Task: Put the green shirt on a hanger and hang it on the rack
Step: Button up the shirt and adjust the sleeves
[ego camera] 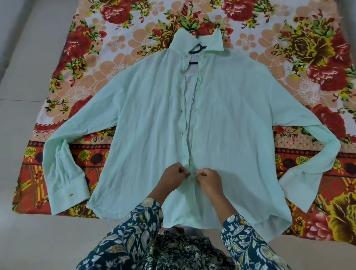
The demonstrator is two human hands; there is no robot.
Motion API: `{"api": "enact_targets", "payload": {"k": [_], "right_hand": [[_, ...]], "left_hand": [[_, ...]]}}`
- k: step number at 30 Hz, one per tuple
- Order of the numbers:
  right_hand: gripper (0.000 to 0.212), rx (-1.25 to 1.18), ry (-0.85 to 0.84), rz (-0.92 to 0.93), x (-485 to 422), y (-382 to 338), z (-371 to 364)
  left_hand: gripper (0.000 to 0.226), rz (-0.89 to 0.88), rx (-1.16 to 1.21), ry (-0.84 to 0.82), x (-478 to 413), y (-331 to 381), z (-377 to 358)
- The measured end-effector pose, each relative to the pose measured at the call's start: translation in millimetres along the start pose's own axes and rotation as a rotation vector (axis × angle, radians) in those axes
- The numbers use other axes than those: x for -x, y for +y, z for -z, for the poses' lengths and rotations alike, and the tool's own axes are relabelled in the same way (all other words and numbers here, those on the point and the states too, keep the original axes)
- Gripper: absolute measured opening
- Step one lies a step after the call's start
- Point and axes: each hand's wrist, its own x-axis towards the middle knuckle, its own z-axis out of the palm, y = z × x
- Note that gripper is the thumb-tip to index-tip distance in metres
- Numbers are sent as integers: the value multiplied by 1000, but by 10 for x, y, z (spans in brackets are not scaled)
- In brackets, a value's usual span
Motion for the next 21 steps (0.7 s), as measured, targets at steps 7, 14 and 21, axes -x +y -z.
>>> {"api": "enact_targets", "payload": {"k": [7,14,21], "right_hand": [[21,-3,50,61,-400,-230,102],[21,268,30,130,-517,-362,-110],[18,156,36,106,-547,-445,-89]], "left_hand": [[35,11,-438,242,-326,397,-176],[24,89,22,242,-453,211,50],[23,145,339,282,-421,97,162]]}}
